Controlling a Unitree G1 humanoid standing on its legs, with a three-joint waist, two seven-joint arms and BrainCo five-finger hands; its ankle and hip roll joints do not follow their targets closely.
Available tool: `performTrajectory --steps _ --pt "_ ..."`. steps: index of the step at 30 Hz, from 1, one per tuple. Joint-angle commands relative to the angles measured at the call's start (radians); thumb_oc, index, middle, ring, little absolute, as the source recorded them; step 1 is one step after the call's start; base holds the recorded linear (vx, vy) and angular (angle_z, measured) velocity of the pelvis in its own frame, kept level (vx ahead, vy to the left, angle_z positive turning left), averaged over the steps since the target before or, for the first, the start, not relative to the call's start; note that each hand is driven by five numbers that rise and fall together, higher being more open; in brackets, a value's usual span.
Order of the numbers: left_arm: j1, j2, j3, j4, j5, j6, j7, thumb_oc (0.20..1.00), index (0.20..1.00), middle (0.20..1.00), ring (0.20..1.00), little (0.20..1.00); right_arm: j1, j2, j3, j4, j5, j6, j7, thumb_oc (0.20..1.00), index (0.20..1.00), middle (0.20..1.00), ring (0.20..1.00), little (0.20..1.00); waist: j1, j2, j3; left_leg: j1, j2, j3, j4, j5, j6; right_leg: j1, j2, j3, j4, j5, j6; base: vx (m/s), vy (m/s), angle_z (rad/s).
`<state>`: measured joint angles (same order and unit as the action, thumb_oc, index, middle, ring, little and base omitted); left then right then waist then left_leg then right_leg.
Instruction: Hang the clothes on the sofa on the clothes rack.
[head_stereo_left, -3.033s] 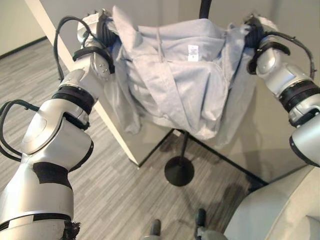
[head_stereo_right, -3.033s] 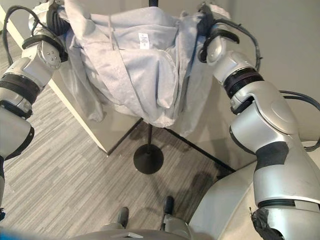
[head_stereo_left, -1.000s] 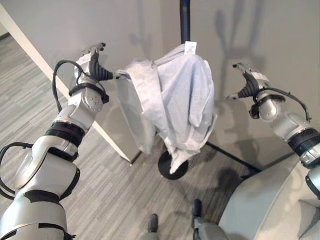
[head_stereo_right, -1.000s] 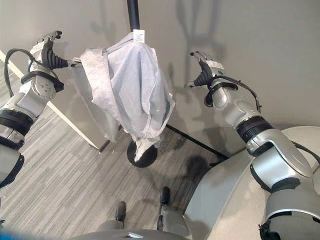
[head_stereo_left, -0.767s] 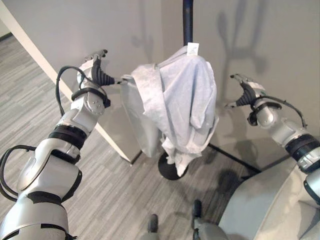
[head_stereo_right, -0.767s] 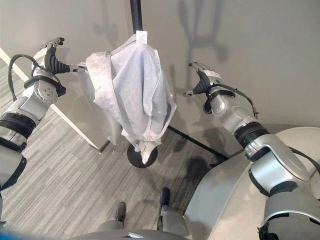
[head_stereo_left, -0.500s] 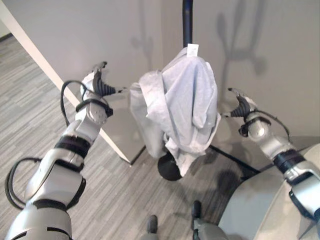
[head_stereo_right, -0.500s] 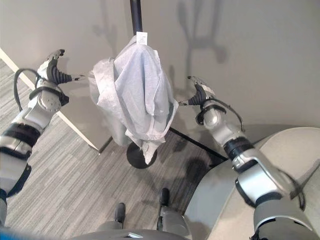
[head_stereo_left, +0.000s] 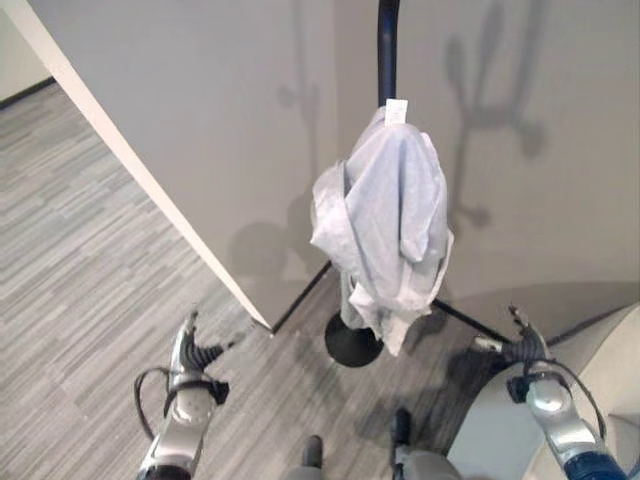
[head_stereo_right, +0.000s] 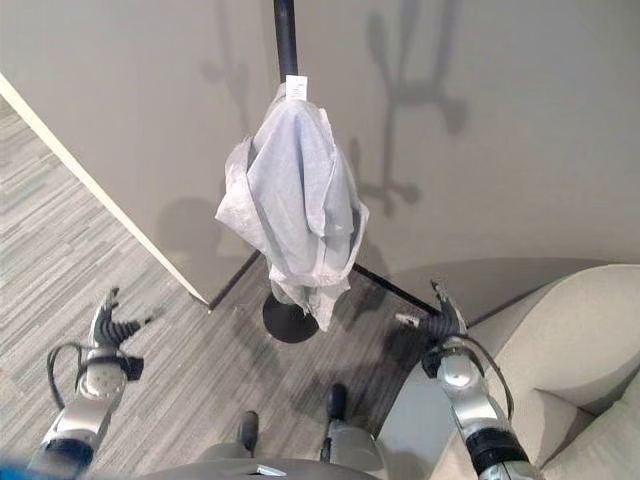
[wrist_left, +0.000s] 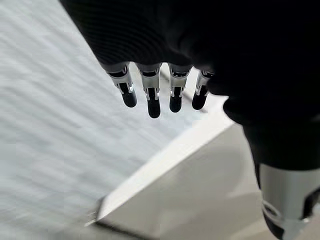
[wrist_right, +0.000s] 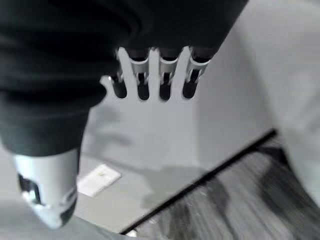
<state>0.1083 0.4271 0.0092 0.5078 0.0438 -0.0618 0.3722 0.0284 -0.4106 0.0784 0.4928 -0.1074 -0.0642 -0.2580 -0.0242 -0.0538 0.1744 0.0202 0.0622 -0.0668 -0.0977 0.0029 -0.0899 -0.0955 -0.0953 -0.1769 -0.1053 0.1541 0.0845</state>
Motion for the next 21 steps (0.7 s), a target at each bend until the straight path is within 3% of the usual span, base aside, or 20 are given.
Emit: performTrajectory --steps 1,5,6,8,12,13,15,21 --pt "-0.101 0.023 -0.033 0.062 -0.042 -0.044 -0.029 1.0 1.0 1.0 1.0 1.0 -0.074 -0.042 0.014 0.044 0.021 -0.032 0.003 1.0 1.0 1.0 1.0 1.0 0.01 0.018 -0.043 -0.032 0.009 0.04 0.01 -0.026 0.004 0.076 -0.082 -0.014 0.018 -0.133 0.132 0.0 0.0 0.0" --pt "-0.097 0.025 -0.047 0.079 -0.033 -0.043 -0.038 1.0 1.0 1.0 1.0 1.0 -0.069 -0.046 0.044 0.089 0.004 -0.028 0.019 1.0 1.0 1.0 1.0 1.0 0.01 0.018 -0.045 -0.031 0.009 0.037 0.011 -0.026 0.004 0.08 -0.082 -0.017 0.018 -0.134 0.131 0.0 0.0 0.03" --pt "-0.11 0.014 -0.108 0.154 0.017 -0.042 -0.048 1.0 1.0 1.0 1.0 1.0 -0.069 -0.021 0.116 0.189 -0.008 -0.025 0.045 1.0 1.0 1.0 1.0 1.0 0.011 0.018 -0.05 -0.03 0.007 0.034 0.012 -0.028 0.005 0.085 -0.083 -0.017 0.018 -0.135 0.129 0.0 0.0 0.0" --pt "-0.12 -0.016 -0.143 0.244 0.027 -0.04 -0.06 1.0 1.0 1.0 1.0 1.0 -0.061 0.016 0.147 0.279 0.005 -0.023 0.057 1.0 1.0 1.0 1.0 1.0 0.011 0.017 -0.053 -0.028 0.004 0.032 0.014 -0.03 0.007 0.089 -0.083 -0.017 0.018 -0.136 0.129 0.01 0.003 0.02" --pt "-0.125 -0.119 -0.184 0.466 -0.025 -0.028 -0.111 1.0 1.0 1.0 1.0 1.0 -0.051 0.121 0.151 0.529 0.104 -0.006 0.081 1.0 1.0 1.0 1.0 1.0 0.012 0.019 -0.065 -0.018 0.0 0.037 0.018 -0.038 0.01 0.102 -0.085 -0.024 0.018 -0.137 0.128 0.03 0.013 0.03" --pt "-0.119 -0.171 -0.186 0.565 -0.074 -0.021 -0.162 1.0 1.0 1.0 1.0 1.0 -0.042 0.164 0.132 0.654 0.164 0.007 0.103 1.0 1.0 1.0 1.0 1.0 0.011 0.022 -0.076 -0.008 -0.001 0.041 0.02 -0.044 0.011 0.111 -0.085 -0.025 0.018 -0.139 0.127 0.06 0.026 0.03" --pt "-0.121 -0.201 -0.168 0.679 -0.098 -0.006 -0.199 1.0 1.0 1.0 1.0 1.0 -0.031 0.183 0.125 0.726 0.18 0.019 0.122 1.0 1.0 1.0 1.0 1.0 0.014 0.021 -0.089 0.003 -0.001 0.04 0.019 -0.049 0.012 0.121 -0.084 -0.028 0.018 -0.144 0.125 0.08 0.013 0.01" --pt "-0.121 -0.196 -0.153 0.735 -0.092 -0.005 -0.224 1.0 1.0 1.0 1.0 1.0 -0.029 0.192 0.143 0.725 0.193 0.019 0.145 1.0 1.0 1.0 1.0 1.0 0.024 0.017 -0.117 0.026 0.001 0.045 0.017 -0.059 0.012 0.14 -0.084 -0.03 0.018 -0.15 0.122 0.05 0.003 0.05"
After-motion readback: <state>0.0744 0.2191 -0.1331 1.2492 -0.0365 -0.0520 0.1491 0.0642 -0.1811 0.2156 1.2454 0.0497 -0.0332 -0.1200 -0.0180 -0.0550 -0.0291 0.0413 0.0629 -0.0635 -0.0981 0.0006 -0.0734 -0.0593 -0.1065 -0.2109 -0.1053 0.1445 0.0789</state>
